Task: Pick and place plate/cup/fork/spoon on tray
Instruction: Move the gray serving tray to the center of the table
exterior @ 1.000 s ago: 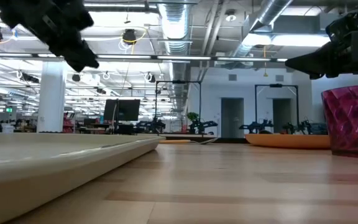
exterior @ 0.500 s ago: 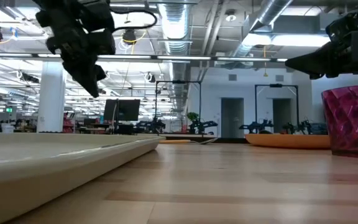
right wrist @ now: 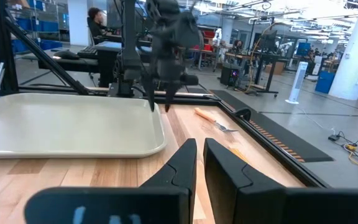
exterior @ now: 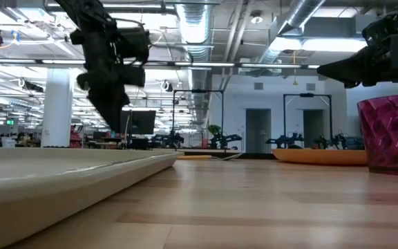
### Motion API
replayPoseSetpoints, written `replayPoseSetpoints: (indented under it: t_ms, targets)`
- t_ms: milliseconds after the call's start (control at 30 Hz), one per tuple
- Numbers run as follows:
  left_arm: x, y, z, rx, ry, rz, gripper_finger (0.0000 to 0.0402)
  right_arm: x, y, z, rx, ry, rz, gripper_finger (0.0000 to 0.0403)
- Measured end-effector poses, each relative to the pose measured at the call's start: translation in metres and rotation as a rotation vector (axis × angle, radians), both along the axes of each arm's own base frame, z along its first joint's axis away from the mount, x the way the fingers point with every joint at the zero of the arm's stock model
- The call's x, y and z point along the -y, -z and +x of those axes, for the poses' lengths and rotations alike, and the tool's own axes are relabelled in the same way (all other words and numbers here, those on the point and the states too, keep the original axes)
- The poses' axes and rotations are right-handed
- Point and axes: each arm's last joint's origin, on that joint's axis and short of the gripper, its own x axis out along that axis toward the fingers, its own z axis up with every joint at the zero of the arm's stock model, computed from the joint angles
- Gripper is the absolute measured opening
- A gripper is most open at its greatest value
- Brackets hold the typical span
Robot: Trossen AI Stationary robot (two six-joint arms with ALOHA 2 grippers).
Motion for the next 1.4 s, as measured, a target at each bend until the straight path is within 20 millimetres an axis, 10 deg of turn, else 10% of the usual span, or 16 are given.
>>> replayPoseSetpoints:
  t_ms: [1100,1400]
  targets:
    - [-0.033,0.051,-0.007,-0.180,0.044,-0.175,0.0191,0.000,0.000,0.000,-0.001,0.001,0.000,0.0056]
    - [-0.033,0.052,-0.008,-0.190,0.073,-0.177,0.0093,0.000,0.000,0.000,-0.001,0.001,0.000,0.0056]
